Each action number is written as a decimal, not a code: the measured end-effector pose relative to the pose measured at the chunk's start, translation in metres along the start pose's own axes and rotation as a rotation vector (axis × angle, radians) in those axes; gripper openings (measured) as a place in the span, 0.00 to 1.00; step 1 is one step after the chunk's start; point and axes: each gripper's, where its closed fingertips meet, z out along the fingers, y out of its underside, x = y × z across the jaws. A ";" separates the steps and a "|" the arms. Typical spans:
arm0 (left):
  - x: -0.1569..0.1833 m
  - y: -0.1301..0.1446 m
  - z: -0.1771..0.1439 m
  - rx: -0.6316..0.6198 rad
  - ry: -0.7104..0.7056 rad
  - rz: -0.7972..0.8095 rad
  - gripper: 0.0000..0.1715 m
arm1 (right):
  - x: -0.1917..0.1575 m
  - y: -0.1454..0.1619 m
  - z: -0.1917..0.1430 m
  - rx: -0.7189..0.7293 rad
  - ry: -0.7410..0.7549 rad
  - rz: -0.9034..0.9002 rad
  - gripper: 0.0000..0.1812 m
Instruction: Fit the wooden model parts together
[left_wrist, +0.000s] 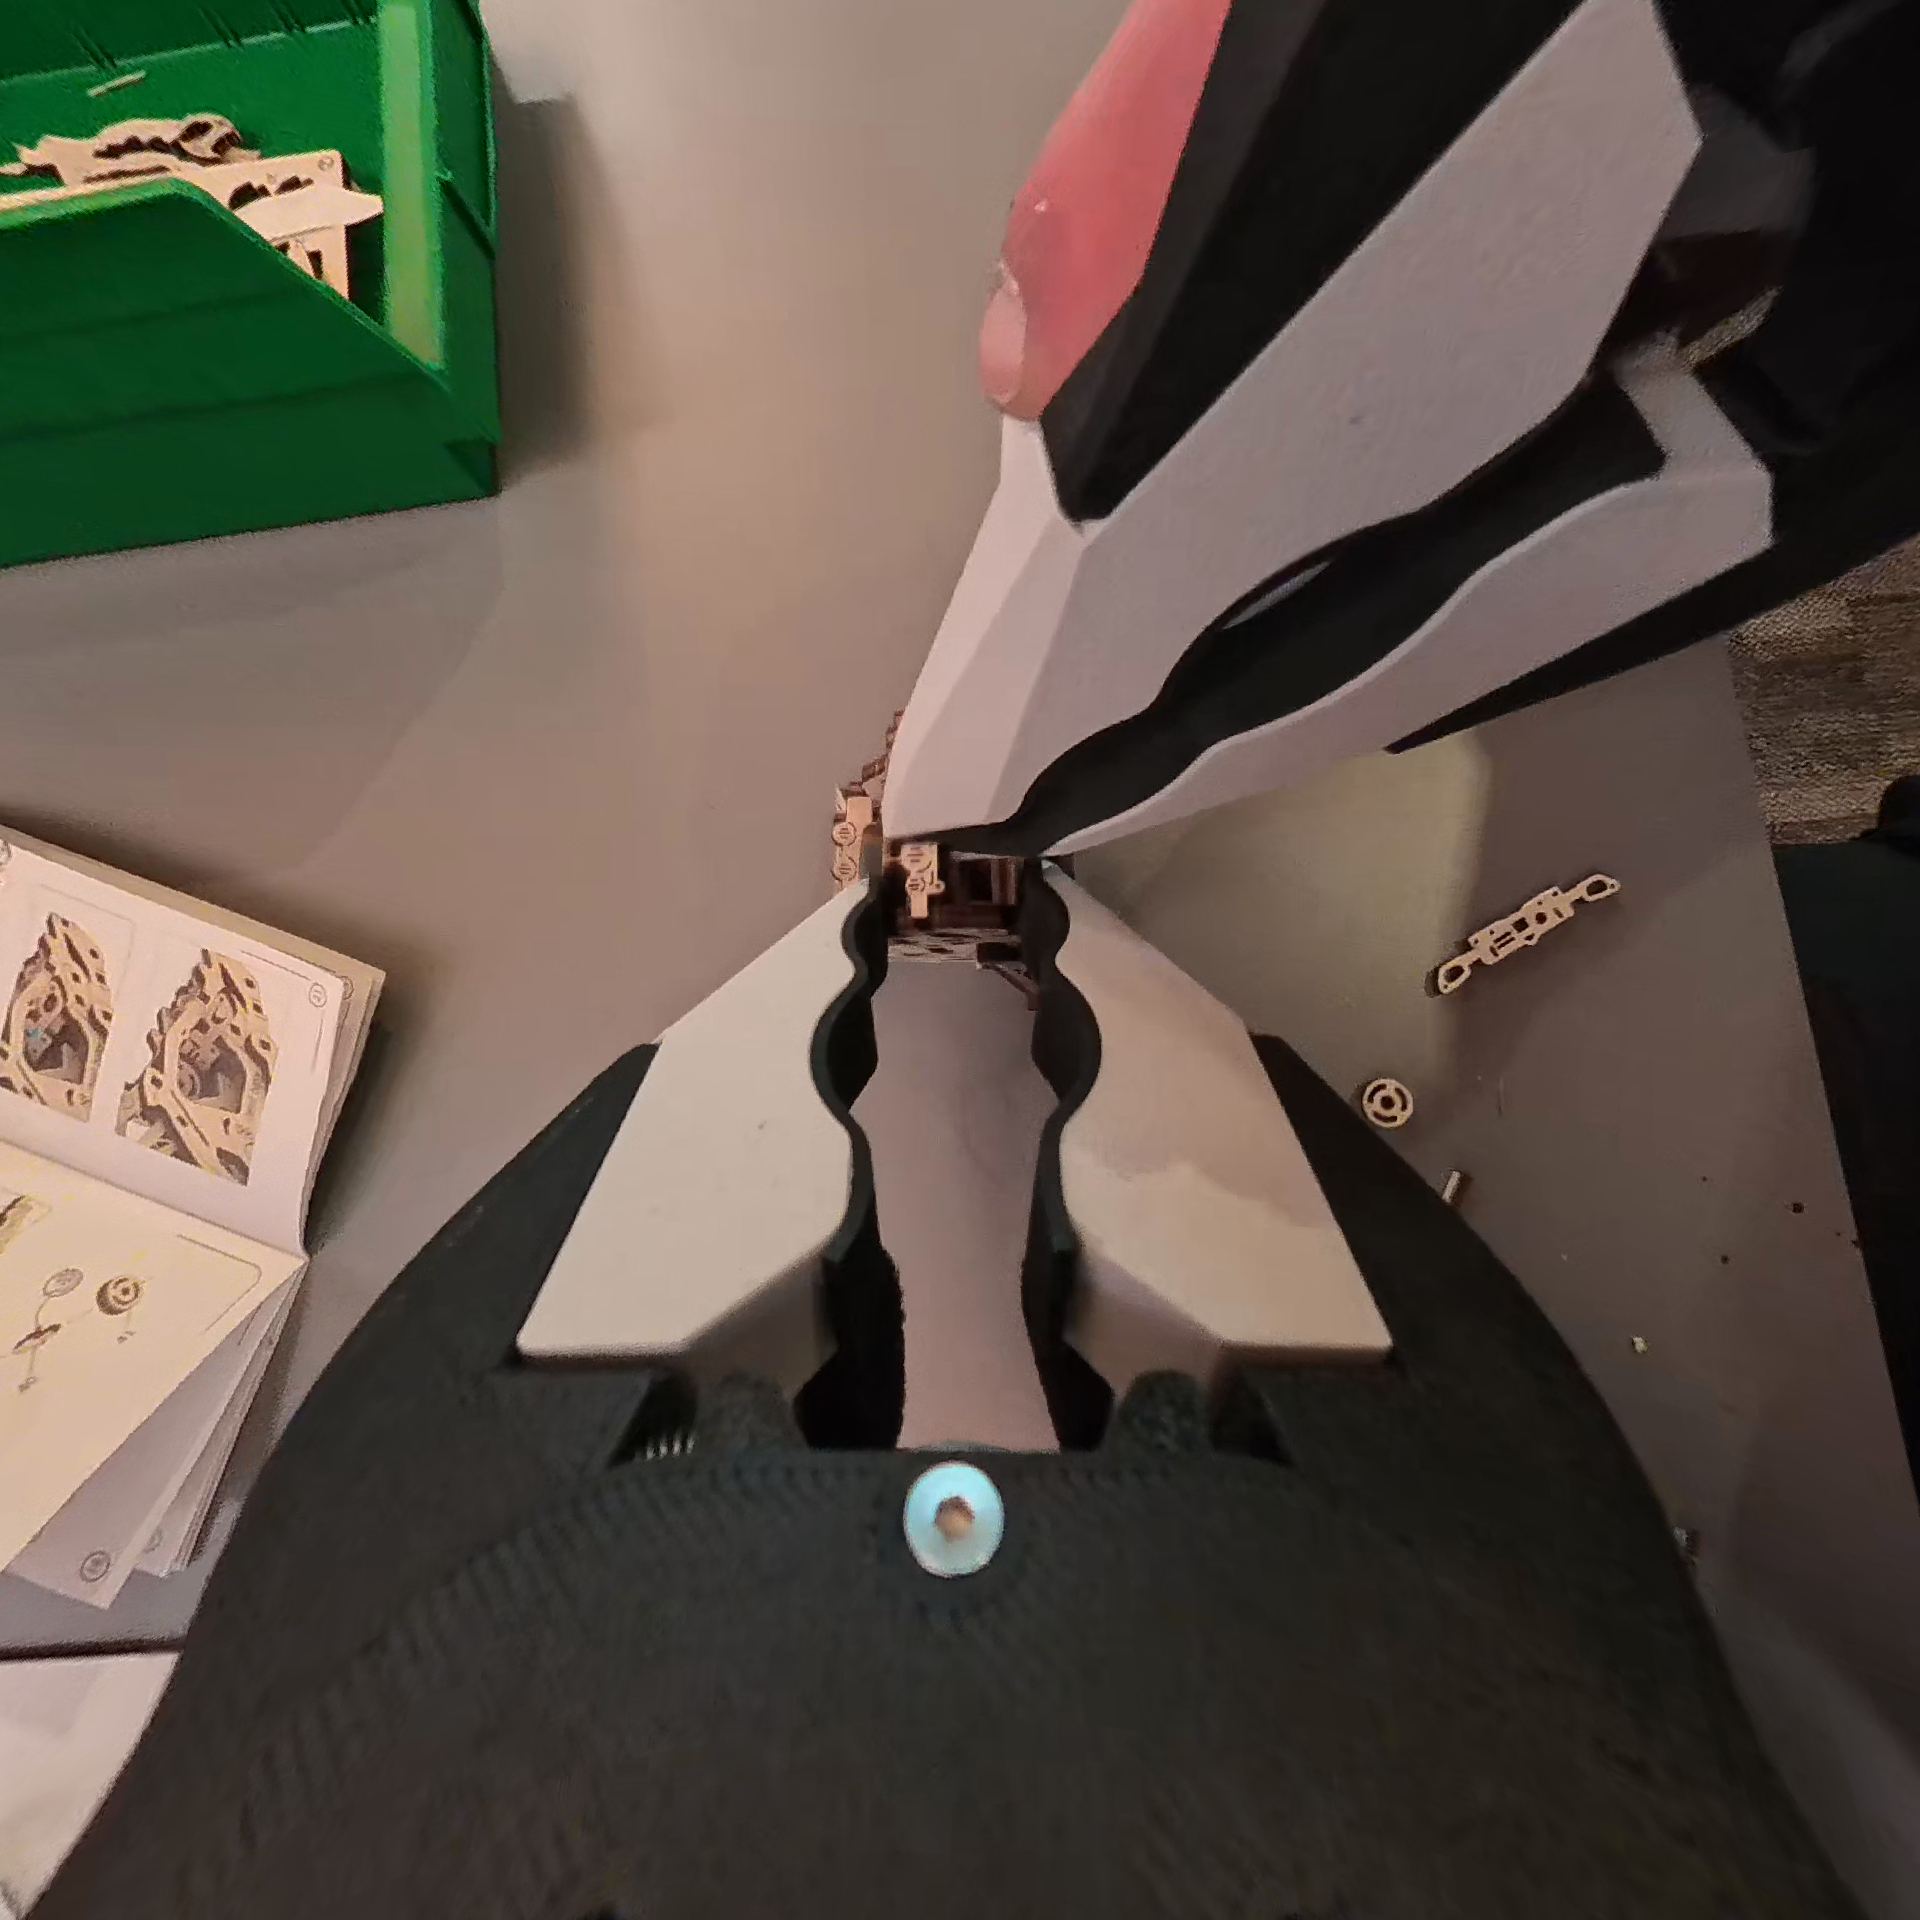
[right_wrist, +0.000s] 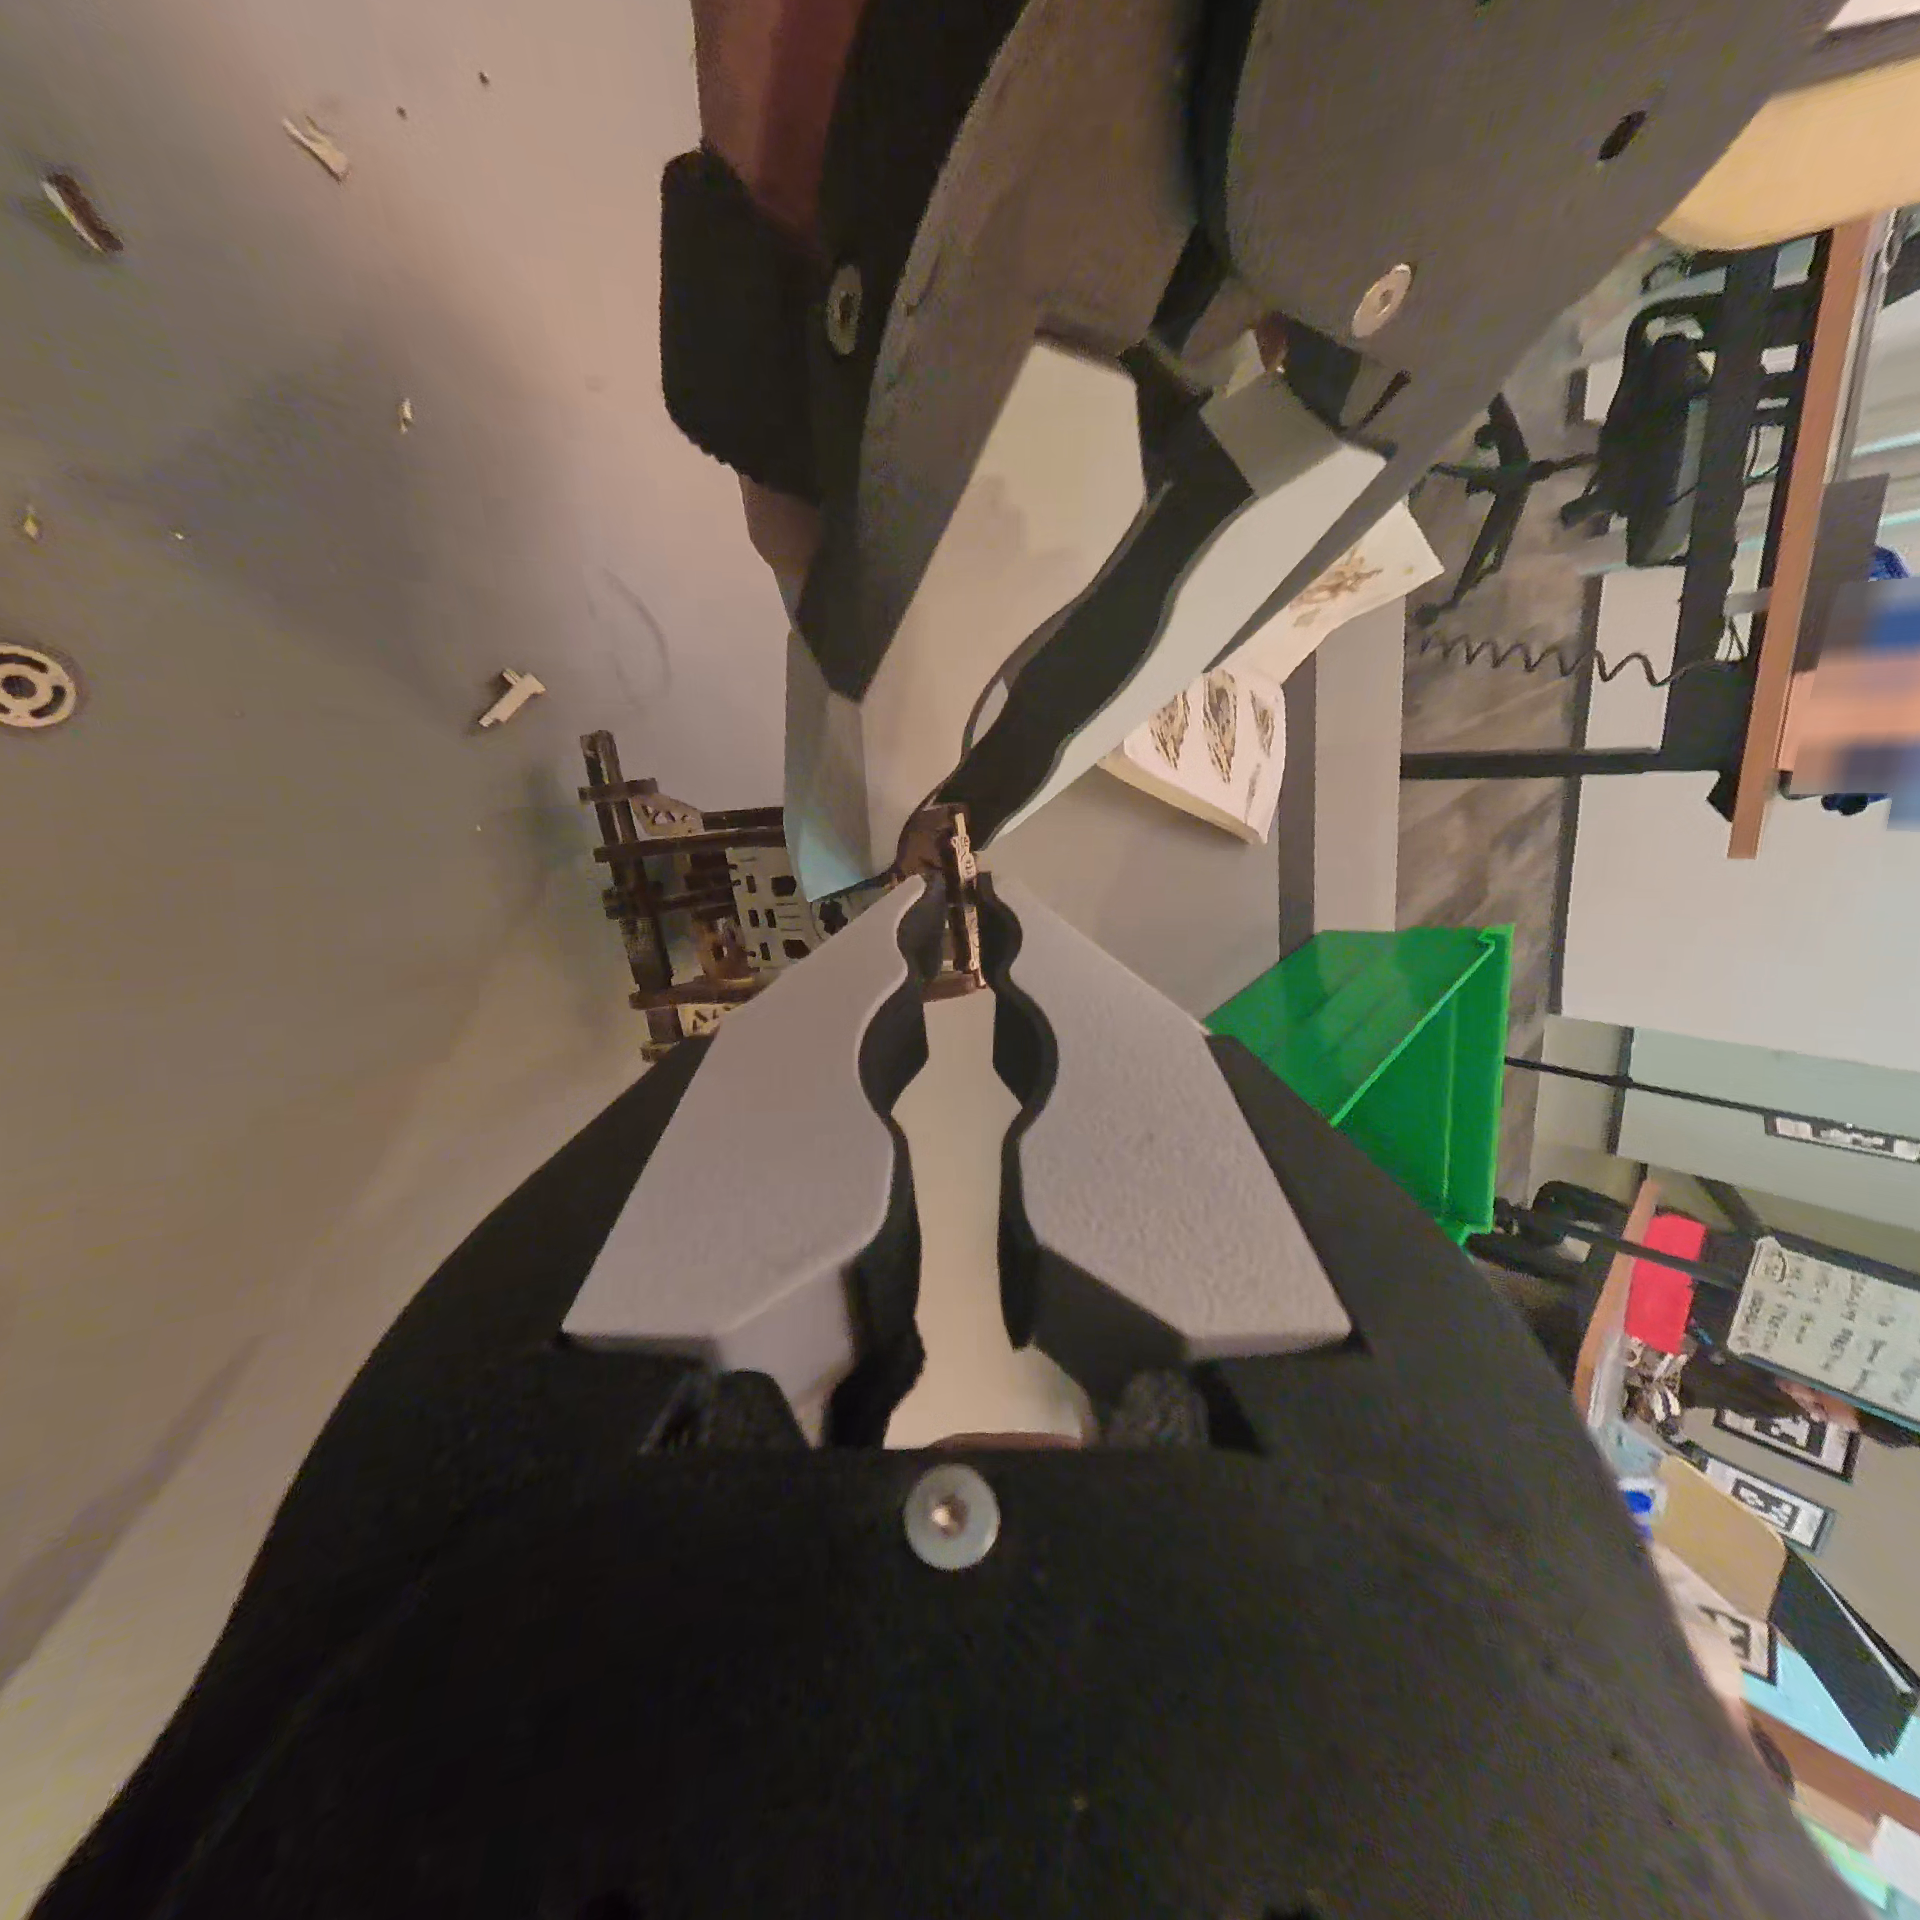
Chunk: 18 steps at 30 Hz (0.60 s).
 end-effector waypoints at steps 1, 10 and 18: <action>-0.001 0.000 0.000 -0.002 -0.001 -0.004 0.13 | 0.001 0.001 0.001 -0.003 0.011 -0.001 0.02; -0.013 0.000 0.003 -0.003 -0.060 -0.029 0.13 | 0.009 0.001 0.004 0.075 0.301 -0.061 0.00; -0.014 0.000 0.004 -0.013 -0.086 -0.009 0.13 | 0.008 0.001 0.003 0.123 0.415 -0.078 0.00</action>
